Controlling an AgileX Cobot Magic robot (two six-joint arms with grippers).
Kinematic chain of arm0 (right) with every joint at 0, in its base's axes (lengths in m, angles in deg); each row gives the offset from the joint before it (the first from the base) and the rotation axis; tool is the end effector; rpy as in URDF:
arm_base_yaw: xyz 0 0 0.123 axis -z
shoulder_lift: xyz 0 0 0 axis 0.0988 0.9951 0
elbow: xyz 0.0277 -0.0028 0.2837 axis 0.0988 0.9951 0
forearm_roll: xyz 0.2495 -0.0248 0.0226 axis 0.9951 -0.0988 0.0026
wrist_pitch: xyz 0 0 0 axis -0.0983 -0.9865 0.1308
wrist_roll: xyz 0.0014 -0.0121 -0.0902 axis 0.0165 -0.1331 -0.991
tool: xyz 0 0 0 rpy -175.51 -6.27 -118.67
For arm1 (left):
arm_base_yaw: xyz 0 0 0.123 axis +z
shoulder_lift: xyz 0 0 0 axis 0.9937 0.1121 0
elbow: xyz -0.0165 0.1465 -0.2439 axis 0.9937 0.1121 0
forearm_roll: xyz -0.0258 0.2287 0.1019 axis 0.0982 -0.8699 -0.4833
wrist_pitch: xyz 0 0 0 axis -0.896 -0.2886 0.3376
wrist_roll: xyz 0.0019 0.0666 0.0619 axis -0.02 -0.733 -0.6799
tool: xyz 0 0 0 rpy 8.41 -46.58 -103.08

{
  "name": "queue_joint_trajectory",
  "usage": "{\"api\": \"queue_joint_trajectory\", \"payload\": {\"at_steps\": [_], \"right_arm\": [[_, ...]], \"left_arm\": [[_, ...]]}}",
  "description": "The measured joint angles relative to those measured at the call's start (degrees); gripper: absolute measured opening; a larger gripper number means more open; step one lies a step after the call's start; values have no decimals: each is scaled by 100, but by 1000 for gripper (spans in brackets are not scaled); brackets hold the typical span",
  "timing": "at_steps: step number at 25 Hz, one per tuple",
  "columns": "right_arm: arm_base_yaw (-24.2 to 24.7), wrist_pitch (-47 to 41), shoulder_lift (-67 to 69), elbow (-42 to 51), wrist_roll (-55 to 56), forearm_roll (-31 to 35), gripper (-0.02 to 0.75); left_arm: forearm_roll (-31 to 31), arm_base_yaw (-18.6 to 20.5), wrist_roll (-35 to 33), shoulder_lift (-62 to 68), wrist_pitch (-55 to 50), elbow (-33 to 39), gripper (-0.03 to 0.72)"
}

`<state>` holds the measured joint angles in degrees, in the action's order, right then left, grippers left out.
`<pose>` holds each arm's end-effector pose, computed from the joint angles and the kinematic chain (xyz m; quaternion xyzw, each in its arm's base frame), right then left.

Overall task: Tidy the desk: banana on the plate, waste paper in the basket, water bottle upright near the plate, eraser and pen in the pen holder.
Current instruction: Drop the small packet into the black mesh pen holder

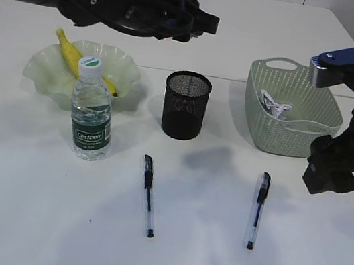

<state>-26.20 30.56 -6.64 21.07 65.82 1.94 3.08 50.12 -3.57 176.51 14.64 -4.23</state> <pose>0.2566 0.0880 0.2811 -0.2059 0.9652 -0.0183 0.1600 0.3828 -0.2523 0.2714 0.1520 0.8143 -0.2153 0.5172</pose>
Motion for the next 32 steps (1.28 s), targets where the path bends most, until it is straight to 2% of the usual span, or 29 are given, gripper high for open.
{"api": "queue_joint_trajectory", "payload": {"at_steps": [22, 28, 32], "right_arm": [[0, -8, 0, 0, 0, 0, 580], [0, -8, 0, 0, 0, 0, 581], [0, -8, 0, 0, 0, 0, 581]], "left_arm": [[-192, 0, 0, 1052, 1166, -213, 183], [-214, 36, 0, 1342, 1187, -584, 183], [-226, 48, 0, 1437, 786, -747, 183]]}}
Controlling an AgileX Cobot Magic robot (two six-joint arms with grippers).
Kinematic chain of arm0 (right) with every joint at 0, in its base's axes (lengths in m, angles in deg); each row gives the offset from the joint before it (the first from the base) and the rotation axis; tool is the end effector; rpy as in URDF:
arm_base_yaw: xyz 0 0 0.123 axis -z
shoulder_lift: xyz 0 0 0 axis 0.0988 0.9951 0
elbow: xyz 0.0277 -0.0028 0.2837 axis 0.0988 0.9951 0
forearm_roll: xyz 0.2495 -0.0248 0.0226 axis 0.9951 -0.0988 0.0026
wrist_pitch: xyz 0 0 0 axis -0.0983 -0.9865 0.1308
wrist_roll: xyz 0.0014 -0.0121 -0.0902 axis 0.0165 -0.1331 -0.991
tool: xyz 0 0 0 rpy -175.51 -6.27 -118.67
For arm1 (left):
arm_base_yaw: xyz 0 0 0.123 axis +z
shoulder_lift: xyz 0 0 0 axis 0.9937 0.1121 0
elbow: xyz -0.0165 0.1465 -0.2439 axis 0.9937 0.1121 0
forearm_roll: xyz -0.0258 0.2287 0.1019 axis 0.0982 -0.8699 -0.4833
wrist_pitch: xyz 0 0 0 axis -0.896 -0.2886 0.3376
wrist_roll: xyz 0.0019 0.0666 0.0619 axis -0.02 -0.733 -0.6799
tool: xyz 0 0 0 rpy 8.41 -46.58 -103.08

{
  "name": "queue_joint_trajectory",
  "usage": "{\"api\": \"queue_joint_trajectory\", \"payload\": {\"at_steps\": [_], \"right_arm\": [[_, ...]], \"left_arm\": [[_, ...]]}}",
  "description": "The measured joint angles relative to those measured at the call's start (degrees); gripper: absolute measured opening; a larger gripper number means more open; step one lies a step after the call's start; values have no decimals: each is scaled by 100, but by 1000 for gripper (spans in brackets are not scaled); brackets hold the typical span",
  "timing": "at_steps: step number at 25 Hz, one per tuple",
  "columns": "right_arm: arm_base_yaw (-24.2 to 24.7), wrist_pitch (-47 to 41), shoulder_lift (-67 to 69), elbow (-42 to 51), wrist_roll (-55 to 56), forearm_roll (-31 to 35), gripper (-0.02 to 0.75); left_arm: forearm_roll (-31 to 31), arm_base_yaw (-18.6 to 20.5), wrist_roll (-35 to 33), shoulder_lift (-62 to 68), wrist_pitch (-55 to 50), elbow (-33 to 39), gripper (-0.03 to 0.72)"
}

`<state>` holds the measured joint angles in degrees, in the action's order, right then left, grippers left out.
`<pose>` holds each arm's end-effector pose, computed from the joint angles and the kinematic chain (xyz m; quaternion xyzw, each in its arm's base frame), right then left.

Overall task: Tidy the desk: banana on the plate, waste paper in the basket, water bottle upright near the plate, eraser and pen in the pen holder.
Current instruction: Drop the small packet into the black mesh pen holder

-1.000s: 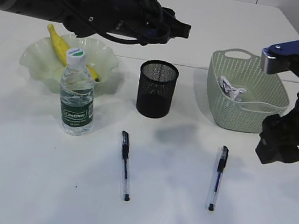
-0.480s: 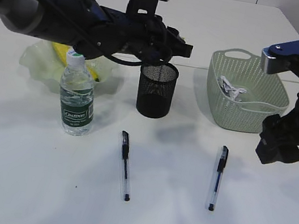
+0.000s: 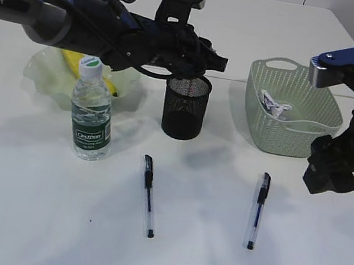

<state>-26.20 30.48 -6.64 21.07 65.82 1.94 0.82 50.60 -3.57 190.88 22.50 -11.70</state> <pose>0.2565 0.0880 0.2811 -0.2059 0.9653 -0.0184 0.1594 0.4231 -0.2793 0.2028 0.1771 0.8070 -0.2240 0.5169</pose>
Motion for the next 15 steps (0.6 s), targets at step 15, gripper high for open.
{"api": "queue_joint_trajectory", "payload": {"at_steps": [15], "right_arm": [[0, 0, 0, 0, 0, -44, 580]], "left_arm": [[-49, 93, 0, 21, -362, -13, 211]]}}
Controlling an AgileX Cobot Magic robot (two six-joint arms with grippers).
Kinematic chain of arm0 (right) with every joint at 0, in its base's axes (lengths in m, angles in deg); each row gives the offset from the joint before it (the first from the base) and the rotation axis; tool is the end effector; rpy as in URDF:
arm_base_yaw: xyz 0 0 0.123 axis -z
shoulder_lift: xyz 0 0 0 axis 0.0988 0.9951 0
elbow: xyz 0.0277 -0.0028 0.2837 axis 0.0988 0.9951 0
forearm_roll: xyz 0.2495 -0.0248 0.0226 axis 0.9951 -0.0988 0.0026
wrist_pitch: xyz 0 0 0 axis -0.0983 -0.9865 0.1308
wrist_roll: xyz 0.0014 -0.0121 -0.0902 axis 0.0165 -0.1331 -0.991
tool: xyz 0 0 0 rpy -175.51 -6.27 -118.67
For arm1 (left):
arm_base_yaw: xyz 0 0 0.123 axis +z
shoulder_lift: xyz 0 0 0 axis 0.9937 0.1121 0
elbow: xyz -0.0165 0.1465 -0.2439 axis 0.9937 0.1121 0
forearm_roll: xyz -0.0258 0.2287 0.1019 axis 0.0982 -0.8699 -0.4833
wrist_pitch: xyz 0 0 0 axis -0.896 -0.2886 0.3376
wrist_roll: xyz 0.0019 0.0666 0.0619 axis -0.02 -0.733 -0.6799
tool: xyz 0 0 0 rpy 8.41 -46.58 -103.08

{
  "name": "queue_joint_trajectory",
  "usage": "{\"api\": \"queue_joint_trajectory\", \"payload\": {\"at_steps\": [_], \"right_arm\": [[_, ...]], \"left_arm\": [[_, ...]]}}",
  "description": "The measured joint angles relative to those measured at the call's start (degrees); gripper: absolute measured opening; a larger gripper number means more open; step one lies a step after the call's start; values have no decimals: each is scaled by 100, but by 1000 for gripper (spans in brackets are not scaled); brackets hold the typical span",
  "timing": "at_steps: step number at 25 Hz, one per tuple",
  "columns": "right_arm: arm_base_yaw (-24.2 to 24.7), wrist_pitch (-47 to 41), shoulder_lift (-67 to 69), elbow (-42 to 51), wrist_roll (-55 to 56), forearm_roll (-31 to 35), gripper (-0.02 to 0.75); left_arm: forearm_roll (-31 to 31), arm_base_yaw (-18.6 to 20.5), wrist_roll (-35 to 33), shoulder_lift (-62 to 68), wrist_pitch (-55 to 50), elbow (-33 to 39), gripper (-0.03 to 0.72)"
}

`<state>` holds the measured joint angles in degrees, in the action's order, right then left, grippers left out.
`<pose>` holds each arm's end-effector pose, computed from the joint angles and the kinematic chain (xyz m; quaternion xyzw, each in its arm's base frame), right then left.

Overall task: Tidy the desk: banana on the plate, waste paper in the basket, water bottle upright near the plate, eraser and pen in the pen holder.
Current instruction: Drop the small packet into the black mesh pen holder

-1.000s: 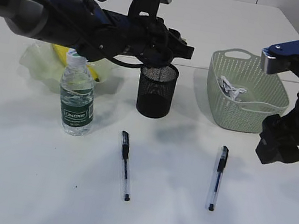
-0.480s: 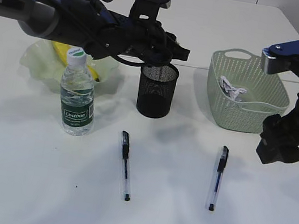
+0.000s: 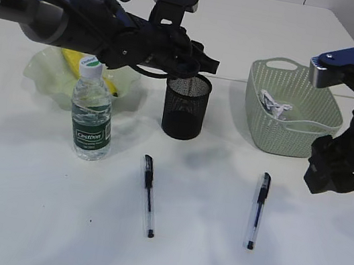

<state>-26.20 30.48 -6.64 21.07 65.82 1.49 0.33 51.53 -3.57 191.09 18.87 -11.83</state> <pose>0.2567 0.0874 0.2811 -0.2074 0.9648 -0.0220 0.1599 0.4274 -0.2698 0.1967 0.1714 0.8253 -0.1995 0.4997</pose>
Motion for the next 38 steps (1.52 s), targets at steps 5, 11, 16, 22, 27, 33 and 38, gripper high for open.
{"api": "queue_joint_trajectory", "payload": {"at_steps": [5, 11, 16, 22, 27, 33, 38], "right_arm": [[5, 0, 0, 0, 0, -10, 580], [5, 0, 0, 0, 0, -19, 580], [5, 0, 0, 0, 0, -19, 580], [5, 0, 0, 0, 0, -19, 580], [5, 0, 0, 0, 0, -19, 580], [5, 0, 0, 0, 0, -19, 580], [5, 0, 0, 0, 0, -19, 580]], "left_arm": [[0, 0, 0, 0, 0, 0, 315], [0, 0, 0, 0, 0, 0, 336], [-10, 0, 0, 0, -13, 0, 337], [-75, 0, 0, -284, -352, 0, 337], [-213, 0, 0, -690, -935, 0, 337], [-223, 0, 0, -1161, -1759, 0, 337], [64, 0, 0, -1593, -2379, 0, 337]]}}
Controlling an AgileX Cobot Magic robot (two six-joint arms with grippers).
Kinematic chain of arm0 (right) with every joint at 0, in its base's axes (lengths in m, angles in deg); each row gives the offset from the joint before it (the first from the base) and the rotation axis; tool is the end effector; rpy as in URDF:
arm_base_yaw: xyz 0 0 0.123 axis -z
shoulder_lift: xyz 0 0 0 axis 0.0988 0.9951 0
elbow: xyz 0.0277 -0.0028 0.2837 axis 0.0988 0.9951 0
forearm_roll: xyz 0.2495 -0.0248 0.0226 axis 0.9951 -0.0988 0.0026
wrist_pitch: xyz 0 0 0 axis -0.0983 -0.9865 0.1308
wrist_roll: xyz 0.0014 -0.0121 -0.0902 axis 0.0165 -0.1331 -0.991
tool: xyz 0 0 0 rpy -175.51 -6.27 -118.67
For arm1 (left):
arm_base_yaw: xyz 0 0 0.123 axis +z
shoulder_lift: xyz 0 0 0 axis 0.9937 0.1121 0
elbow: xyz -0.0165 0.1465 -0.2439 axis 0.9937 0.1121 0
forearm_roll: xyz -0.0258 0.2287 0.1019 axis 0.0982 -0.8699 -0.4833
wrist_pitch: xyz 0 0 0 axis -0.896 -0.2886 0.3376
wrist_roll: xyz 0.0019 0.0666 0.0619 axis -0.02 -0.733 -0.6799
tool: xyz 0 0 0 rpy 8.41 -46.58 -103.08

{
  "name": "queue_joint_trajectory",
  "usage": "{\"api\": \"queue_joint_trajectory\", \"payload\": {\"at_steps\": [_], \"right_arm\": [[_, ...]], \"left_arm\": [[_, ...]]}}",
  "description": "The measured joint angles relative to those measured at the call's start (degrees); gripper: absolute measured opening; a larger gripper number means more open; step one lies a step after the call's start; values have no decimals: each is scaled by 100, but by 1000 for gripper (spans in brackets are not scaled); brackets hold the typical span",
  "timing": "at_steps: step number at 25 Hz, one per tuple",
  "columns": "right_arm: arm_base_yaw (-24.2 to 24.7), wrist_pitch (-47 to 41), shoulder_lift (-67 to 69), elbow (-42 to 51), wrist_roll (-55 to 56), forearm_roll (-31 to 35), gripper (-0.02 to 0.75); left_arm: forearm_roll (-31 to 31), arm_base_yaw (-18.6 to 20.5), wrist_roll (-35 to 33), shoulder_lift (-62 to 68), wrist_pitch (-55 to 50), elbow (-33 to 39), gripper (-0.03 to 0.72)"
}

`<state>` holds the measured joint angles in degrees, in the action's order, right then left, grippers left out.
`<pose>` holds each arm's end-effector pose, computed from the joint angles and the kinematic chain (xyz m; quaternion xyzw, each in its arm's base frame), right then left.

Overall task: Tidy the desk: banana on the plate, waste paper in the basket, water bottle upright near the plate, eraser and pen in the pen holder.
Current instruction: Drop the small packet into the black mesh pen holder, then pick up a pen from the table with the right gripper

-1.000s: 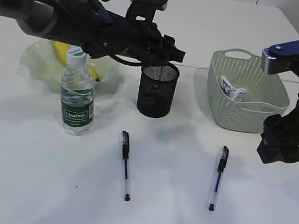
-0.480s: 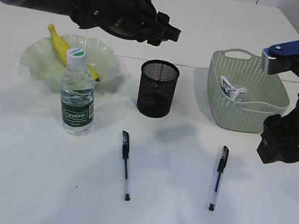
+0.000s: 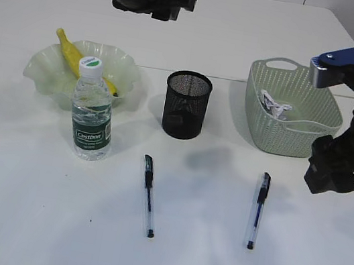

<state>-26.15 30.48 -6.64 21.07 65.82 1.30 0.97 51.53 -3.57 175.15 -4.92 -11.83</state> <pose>0.2569 0.0869 0.2811 -0.2076 0.9647 -0.0236 0.1602 0.3904 -0.2304 0.3002 0.1258 0.8607 -0.1287 0.4763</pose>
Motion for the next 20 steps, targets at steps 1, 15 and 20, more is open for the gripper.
{"api": "queue_joint_trajectory", "payload": {"at_steps": [1, 15, 20], "right_arm": [[0, 0, 0, 0, 0, 0, 580], [0, -114, 0, 0, 0, 45, 581], [0, -264, 0, 0, 0, 175, 581]], "left_arm": [[126, 30, 0, -89, -147, 0, 337], [2202, 1509, -1712, -725, -2758, -4, 335], [2274, 2037, -2189, -855, -3548, -4, 335]]}}
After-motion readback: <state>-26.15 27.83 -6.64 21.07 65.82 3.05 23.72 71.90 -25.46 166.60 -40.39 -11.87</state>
